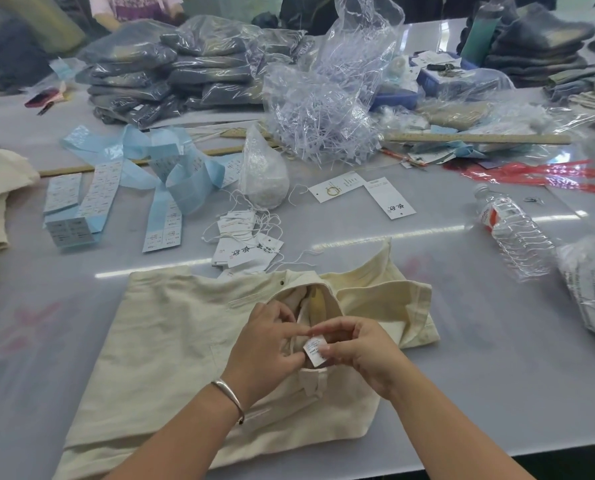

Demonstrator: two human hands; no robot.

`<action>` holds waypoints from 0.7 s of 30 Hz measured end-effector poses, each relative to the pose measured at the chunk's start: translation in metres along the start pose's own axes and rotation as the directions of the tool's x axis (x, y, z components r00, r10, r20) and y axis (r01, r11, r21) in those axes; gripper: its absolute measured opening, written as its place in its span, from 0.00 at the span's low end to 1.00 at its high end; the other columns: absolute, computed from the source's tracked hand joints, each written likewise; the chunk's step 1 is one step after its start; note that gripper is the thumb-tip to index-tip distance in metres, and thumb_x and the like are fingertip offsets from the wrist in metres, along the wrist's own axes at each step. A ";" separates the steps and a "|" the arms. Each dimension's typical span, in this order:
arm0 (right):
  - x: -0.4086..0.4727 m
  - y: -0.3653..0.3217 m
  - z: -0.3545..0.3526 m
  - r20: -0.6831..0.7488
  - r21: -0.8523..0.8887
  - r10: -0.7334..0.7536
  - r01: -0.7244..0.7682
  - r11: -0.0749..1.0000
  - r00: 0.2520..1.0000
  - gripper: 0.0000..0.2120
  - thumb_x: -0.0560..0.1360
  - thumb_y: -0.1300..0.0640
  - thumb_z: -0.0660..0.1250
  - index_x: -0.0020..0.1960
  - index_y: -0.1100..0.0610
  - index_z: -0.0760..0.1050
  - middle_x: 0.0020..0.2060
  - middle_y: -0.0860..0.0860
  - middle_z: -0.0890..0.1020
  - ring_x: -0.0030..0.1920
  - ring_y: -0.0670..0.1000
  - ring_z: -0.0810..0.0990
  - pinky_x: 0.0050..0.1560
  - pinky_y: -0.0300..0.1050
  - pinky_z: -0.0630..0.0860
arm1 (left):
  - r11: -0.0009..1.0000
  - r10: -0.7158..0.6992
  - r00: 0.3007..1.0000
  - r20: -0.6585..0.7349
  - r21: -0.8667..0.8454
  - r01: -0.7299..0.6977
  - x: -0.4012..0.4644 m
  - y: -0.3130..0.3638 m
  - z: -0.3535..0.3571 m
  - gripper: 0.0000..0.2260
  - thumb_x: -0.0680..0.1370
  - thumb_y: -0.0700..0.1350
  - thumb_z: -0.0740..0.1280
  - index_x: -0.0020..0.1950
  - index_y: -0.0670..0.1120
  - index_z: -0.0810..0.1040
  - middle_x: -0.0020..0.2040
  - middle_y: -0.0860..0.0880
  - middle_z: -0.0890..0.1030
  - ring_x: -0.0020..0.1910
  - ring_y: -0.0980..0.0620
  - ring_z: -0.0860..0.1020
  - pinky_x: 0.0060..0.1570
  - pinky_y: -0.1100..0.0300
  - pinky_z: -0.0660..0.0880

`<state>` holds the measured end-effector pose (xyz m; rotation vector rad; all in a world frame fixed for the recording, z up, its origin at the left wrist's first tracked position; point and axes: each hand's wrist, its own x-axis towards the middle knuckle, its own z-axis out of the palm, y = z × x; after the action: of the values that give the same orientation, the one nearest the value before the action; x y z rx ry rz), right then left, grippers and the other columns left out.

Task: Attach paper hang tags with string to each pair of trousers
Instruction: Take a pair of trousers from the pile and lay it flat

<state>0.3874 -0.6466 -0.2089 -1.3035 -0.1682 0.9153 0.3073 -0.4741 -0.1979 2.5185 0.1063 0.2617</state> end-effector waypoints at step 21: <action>-0.012 -0.025 0.026 0.064 -0.013 -0.268 0.270 0.963 0.961 0.15 0.71 0.78 0.66 0.54 0.66 0.78 0.42 0.59 0.84 0.44 0.54 0.84 0.45 0.45 0.82 | 0.978 -0.006 0.951 -0.308 -0.199 -0.058 0.000 0.000 -0.021 0.11 0.69 0.40 0.73 0.46 0.54 0.86 0.46 0.56 0.76 0.49 0.50 0.76 0.51 0.57 0.75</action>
<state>0.3762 -0.6348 -0.1742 -1.2374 -0.3951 0.7223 0.3034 -0.4624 -0.1814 2.2575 0.1610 0.6423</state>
